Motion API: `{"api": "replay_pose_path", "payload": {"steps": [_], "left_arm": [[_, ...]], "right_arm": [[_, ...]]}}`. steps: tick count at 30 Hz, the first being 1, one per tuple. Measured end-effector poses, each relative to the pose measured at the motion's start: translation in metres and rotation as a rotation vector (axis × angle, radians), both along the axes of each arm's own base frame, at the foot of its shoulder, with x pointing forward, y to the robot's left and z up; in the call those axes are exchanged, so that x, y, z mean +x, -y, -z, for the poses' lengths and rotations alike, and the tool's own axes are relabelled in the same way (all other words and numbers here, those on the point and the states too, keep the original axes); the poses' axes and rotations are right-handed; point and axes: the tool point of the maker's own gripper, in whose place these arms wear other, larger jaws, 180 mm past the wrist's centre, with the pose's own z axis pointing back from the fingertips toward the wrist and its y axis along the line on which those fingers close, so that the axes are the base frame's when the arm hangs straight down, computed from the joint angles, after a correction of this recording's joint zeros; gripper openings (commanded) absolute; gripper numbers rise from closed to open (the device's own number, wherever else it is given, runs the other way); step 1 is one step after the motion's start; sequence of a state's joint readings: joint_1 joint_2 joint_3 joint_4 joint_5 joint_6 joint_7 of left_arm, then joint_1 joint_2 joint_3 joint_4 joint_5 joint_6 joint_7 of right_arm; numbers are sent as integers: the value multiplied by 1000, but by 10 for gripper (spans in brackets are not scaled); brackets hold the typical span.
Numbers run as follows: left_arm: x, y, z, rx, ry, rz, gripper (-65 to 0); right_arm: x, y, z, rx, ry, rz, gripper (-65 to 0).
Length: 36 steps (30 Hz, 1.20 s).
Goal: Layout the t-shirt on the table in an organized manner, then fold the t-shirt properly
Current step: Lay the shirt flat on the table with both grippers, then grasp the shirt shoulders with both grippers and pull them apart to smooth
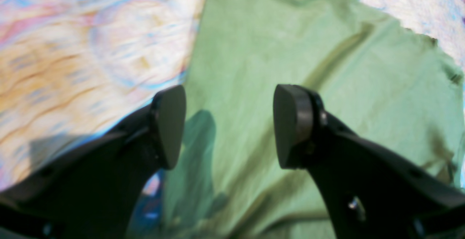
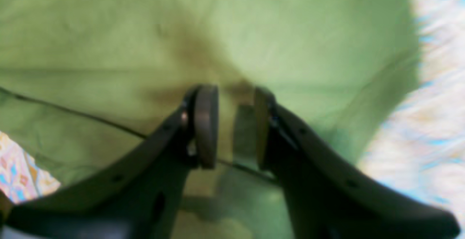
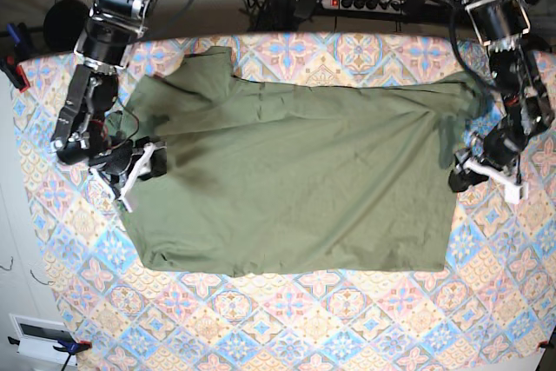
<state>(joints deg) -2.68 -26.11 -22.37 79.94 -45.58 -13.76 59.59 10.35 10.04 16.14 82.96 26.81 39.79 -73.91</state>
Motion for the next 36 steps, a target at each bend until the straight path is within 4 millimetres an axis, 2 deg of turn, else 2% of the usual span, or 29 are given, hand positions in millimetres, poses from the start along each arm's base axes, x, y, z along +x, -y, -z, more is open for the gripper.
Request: {"api": "replay_pose_path", "payload": {"steps": [3, 6, 8, 10, 12, 14, 18, 22, 23, 27, 30, 36], "left_arm": [[28, 16, 14, 7, -34, 12, -271], [51, 38, 28, 36, -19, 22, -271], [55, 55, 47, 90, -48, 65, -272], [52, 65, 67, 180, -94, 121, -272], [53, 73, 73, 227, -101, 171, -278], [54, 76, 77, 280, -97, 208, -313], [42, 57, 87, 360, -61, 237, -415], [27, 29, 91, 412, -69, 260, -498], [23, 20, 91, 424, -66, 258, -507], [4, -8, 94, 464, -77, 250, -514], [-1, -14, 94, 474, -84, 253, -514], [-11, -32, 92, 487, -93, 241, -514]], "right_arm": [[8, -2, 12, 43, -13, 19, -485], [4, -1, 27, 70, -62, 33, -485], [-6, -10, 43, 69, -111, 3, -486], [-8, -20, 45, 67, -120, -37, -486], [-12, -28, 49, 61, -131, -67, -493], [-26, -36, 56, 114, -121, -55, -520], [-54, -25, 64, 145, -122, -45, -559], [-79, -24, 64, 107, -117, -51, -560], [-90, -24, 65, 79, -137, -74, -560], [-112, -33, 61, 15, -152, -151, -564], [-118, -46, 58, -61, -173, -245, -564], [-135, -61, 58, -45, -182, -293, -564]]}}
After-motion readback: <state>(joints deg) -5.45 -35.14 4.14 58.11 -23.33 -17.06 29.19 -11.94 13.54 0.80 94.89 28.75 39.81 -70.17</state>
